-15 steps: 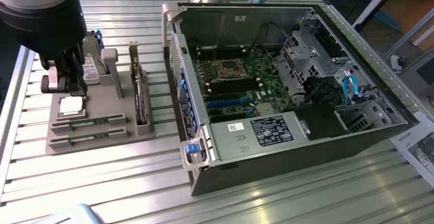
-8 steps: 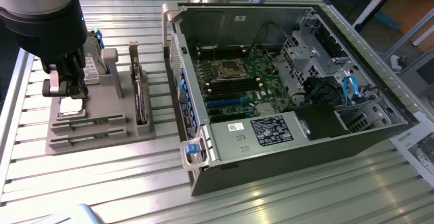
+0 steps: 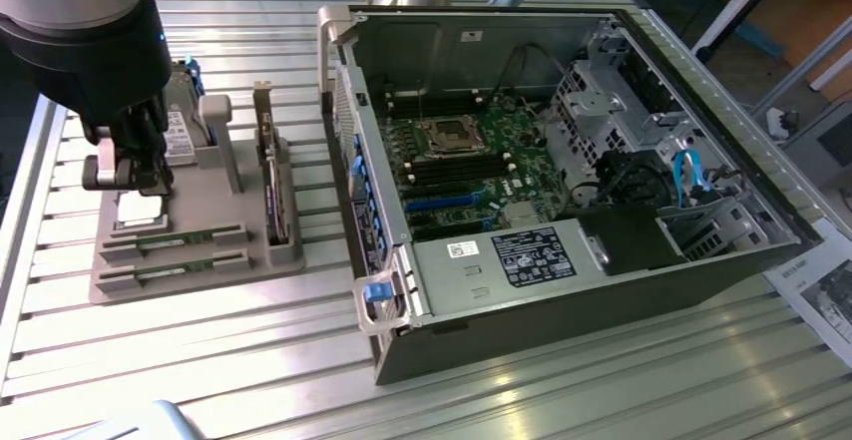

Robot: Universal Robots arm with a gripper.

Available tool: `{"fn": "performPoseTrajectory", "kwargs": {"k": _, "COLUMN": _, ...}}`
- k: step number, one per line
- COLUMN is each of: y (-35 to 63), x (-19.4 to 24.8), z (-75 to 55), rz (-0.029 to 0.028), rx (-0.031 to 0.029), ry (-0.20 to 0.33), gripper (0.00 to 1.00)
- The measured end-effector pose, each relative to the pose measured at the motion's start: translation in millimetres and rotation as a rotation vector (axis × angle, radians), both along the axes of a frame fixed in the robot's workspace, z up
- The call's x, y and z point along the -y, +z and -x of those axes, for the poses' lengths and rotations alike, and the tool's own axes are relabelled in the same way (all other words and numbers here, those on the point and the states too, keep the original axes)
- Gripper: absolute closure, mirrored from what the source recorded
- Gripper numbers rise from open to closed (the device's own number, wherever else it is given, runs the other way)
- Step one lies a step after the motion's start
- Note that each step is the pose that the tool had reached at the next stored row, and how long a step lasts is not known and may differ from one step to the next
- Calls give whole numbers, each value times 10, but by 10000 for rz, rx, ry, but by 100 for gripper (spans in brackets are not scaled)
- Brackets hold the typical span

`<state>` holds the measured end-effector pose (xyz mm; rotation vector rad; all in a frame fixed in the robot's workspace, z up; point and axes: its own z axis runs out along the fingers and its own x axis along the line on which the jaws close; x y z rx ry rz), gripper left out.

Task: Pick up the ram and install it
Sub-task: 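Pick up the ram and move it above insertion slot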

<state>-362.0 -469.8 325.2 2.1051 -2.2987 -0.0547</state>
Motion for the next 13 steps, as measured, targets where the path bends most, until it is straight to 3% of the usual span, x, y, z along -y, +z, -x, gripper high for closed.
{"fn": "performPoseTrajectory", "kwargs": {"k": 4, "y": -1, "x": 5, "z": 0, "rz": -4, "rx": 2, "ry": 0, "gripper": 82}}
{"fn": "performPoseTrajectory", "kwargs": {"k": 5, "y": -1, "x": 5, "z": 0, "rz": -4, "rx": 1, "ry": -1, "gripper": 75}}
{"fn": "performPoseTrajectory", "kwargs": {"k": 13, "y": 0, "x": 5, "z": -2, "rz": -2, "rx": 0, "ry": 219, "gripper": 75}}
